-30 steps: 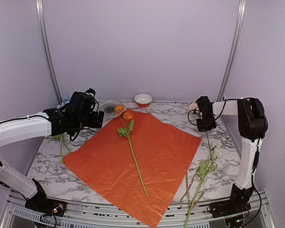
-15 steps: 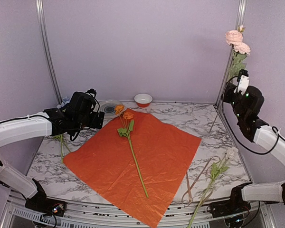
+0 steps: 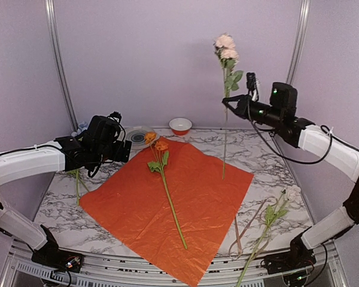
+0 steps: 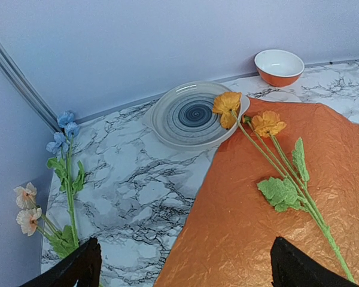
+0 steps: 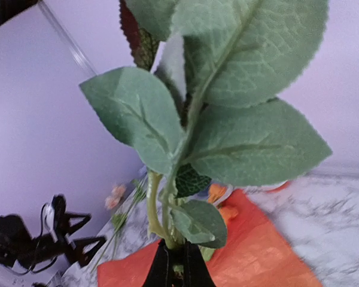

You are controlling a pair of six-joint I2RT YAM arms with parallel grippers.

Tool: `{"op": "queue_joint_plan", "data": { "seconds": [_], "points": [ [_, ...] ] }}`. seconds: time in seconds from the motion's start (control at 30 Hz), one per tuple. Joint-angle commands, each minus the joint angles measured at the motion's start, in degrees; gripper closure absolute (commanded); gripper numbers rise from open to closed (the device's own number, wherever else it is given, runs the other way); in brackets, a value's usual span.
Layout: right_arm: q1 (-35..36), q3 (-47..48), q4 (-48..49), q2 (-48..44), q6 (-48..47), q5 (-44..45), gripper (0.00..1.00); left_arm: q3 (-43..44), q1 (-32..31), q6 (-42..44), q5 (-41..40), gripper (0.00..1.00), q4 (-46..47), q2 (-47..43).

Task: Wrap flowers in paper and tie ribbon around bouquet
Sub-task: Place the fake flower on the flattened wrapping paper.

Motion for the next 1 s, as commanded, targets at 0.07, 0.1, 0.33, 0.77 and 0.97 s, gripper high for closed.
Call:
{"op": "queue_joint_plan", "data": {
  "seconds": [0.07, 0.1, 0.33, 0.77, 0.97],
  "points": [
    [18.03, -0.95, -13.52, 12.61, 8.37, -9.71, 1.00, -0.17, 0.14, 0.37, -0.40, 0.01, 1.14, -0.69],
    [19.09, -1.27, -11.95, 14.58, 9.42, -9.07, 1.00, -0.22, 0.18, 0.40, -0.24, 0.01, 1.15, -0.74],
    [22.86, 4.44, -7.99, 31.00, 13.42, -6.74, 1.00, -0.27, 0.19, 0.32, 0.09, 0.01, 1.16, -0.44],
    [23.81, 8.91, -4.49, 41.47, 15.51, 3.08, 0.89, -0.18, 0.19, 0.49, 0.55, 0.01, 1.16, -0.40],
    [23.89, 10.33, -19.55, 34.19, 5.29, 13.61, 0.45, -0.27, 0.18, 0.49, 0.86, 0.01, 1.15, -0.48]
  ]
}}
